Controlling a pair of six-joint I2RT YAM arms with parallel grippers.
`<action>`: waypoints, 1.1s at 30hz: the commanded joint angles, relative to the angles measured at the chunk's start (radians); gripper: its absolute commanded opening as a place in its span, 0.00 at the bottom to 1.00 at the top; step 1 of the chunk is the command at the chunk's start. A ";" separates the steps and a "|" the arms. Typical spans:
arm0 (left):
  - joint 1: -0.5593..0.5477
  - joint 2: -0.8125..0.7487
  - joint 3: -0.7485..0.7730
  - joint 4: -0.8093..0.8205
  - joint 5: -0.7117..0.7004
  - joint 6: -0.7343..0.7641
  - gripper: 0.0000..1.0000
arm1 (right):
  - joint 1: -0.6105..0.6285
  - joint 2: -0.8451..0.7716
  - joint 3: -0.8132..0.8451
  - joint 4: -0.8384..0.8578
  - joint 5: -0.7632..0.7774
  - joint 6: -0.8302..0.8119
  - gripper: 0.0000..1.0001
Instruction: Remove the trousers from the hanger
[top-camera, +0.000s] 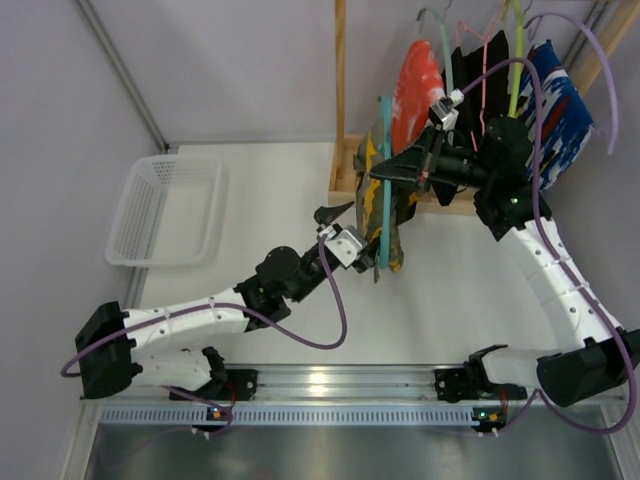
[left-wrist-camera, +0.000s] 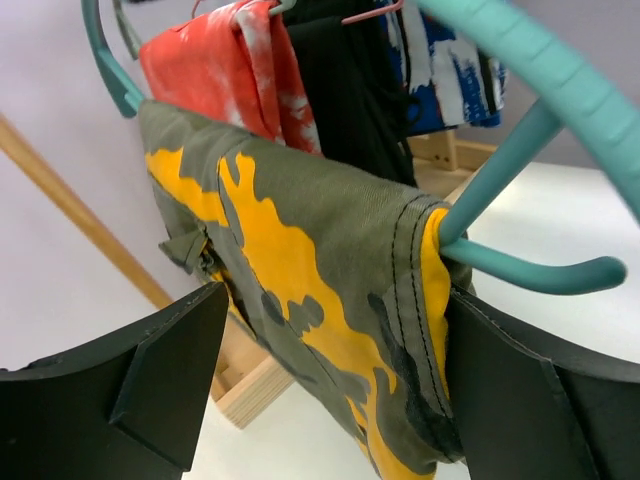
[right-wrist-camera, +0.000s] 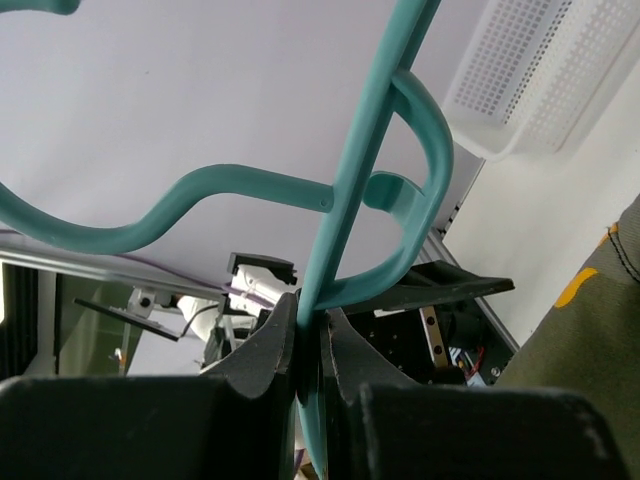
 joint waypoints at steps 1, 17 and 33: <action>0.005 -0.005 0.017 0.065 -0.092 0.043 0.88 | 0.004 -0.024 0.111 0.182 -0.035 -0.033 0.00; 0.117 0.041 -0.045 0.150 -0.012 0.083 0.86 | 0.006 -0.024 0.107 0.240 -0.074 0.033 0.00; 0.128 0.215 0.035 0.246 0.071 0.127 0.33 | 0.026 -0.051 0.072 0.247 -0.086 0.035 0.00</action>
